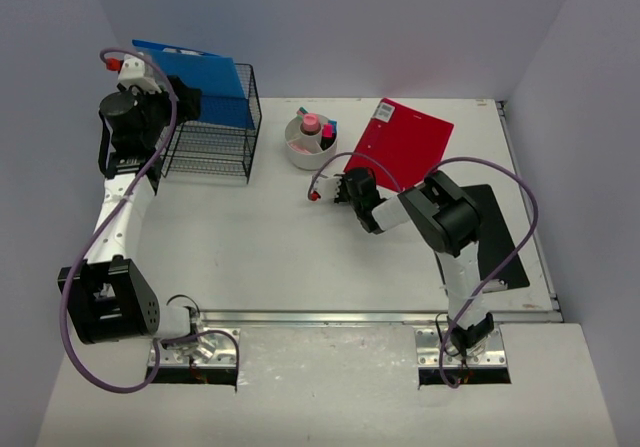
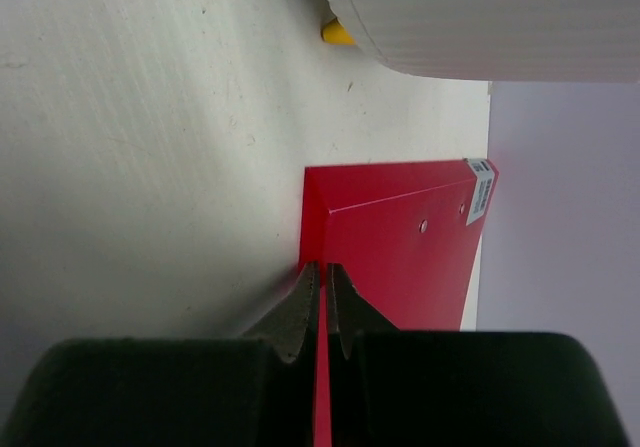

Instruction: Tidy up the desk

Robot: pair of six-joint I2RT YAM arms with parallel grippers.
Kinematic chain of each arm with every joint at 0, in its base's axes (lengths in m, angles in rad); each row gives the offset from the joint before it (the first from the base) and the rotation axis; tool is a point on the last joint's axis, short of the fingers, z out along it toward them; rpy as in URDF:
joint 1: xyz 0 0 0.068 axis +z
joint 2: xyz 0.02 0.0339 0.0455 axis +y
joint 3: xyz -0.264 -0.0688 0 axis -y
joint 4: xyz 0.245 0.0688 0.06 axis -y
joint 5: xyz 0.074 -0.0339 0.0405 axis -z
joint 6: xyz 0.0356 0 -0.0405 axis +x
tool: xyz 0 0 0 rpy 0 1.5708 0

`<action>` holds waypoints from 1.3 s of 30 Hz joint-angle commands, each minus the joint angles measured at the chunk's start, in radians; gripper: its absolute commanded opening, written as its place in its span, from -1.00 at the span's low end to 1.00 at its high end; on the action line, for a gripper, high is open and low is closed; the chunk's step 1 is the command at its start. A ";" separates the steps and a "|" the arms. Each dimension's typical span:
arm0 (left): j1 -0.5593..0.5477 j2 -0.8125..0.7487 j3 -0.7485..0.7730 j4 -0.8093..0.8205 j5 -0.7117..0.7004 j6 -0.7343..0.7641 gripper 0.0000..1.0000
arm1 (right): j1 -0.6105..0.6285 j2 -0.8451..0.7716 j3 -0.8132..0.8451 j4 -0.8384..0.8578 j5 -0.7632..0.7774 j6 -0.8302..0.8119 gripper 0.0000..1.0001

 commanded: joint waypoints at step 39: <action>-0.283 -0.525 -0.627 -0.139 0.705 0.983 0.74 | 0.099 -1.002 -0.028 -1.068 -0.487 0.585 -1.00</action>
